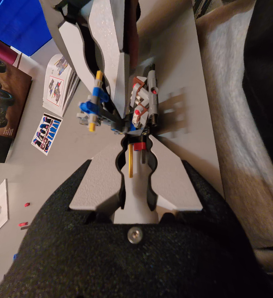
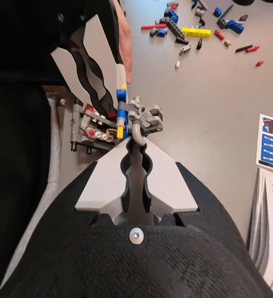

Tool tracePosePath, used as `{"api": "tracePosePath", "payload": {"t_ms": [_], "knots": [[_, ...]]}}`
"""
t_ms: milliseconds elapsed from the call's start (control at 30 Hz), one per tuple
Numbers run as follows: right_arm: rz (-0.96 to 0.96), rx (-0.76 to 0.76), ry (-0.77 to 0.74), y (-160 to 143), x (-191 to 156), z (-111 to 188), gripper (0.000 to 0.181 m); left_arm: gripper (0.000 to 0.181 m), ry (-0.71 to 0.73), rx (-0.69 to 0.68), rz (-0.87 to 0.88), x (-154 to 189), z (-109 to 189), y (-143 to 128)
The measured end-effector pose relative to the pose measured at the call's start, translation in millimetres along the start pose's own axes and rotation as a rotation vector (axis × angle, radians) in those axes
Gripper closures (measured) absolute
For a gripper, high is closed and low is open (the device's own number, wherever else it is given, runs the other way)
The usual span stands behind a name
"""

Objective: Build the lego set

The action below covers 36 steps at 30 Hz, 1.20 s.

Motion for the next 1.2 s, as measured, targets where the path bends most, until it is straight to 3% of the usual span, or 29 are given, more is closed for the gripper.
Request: {"api": "tracePosePath", "payload": {"t_ms": [33,367,733,1200], "knots": [[0.002,-0.037,0.014,-3,0,-2,0.175,0.162,-0.007,0.0,0.0,0,0,0],[-0.083,0.115,0.085,-3,0,6,0.176,0.162,-0.025,-0.006,0.031,-2,-2,0],[0.068,0.028,0.103,2,-1,5,0.175,0.162,-0.026,-0.034,0.028,-3,-3,2],[0.061,0.015,0.041,1,4,3,0.175,0.162,-0.038,-0.038,0.034,-4,-4,4]]}}
Point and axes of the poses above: each gripper's, where its closed fingertips meet, z back along the fingers, y out of its top, x = y × z across the jaws, the point moved 8 cm from there along z, back along the fingers, and after that the axes turned 11 degrees about z, right-handed, at the moved point
